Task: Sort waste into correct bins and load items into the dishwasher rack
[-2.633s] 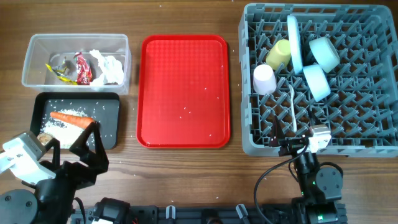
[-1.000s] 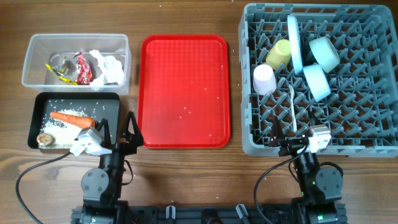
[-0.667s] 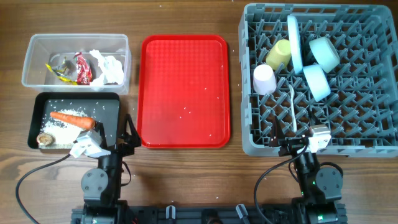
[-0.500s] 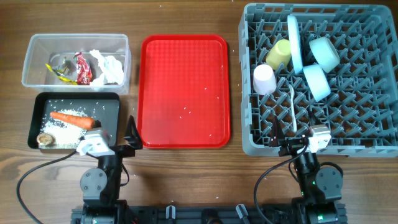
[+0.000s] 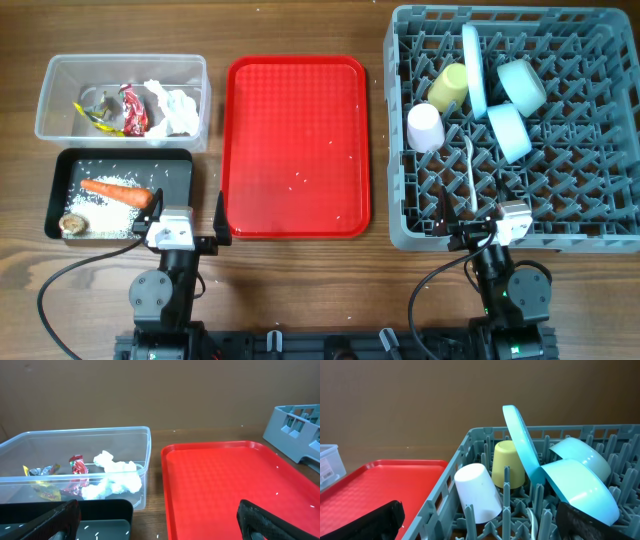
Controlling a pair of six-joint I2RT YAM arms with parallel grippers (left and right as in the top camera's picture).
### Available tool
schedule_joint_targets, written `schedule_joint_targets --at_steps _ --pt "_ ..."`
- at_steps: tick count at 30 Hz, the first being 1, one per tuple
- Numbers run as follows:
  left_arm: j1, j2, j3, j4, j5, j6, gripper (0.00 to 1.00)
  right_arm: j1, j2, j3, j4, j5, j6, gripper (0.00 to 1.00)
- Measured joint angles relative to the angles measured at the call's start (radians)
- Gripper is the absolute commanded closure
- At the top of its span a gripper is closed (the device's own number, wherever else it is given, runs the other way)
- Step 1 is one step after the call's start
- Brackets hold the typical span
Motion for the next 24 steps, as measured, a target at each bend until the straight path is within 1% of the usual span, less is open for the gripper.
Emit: schedule_joint_targets --at_steps 3,8,24 --pt "0.006 0.0 0.0 0.0 0.0 0.002 0.0 0.0 0.0 0.0 0.0 0.0 0.0 0.0" --pt "0.063 0.0 0.0 0.0 0.003 0.003 0.0 0.0 0.0 0.0 0.0 0.0 0.0 0.0" --pt "0.064 0.0 0.0 0.0 0.004 0.003 0.0 0.0 0.0 0.0 0.0 0.0 0.0 0.0"
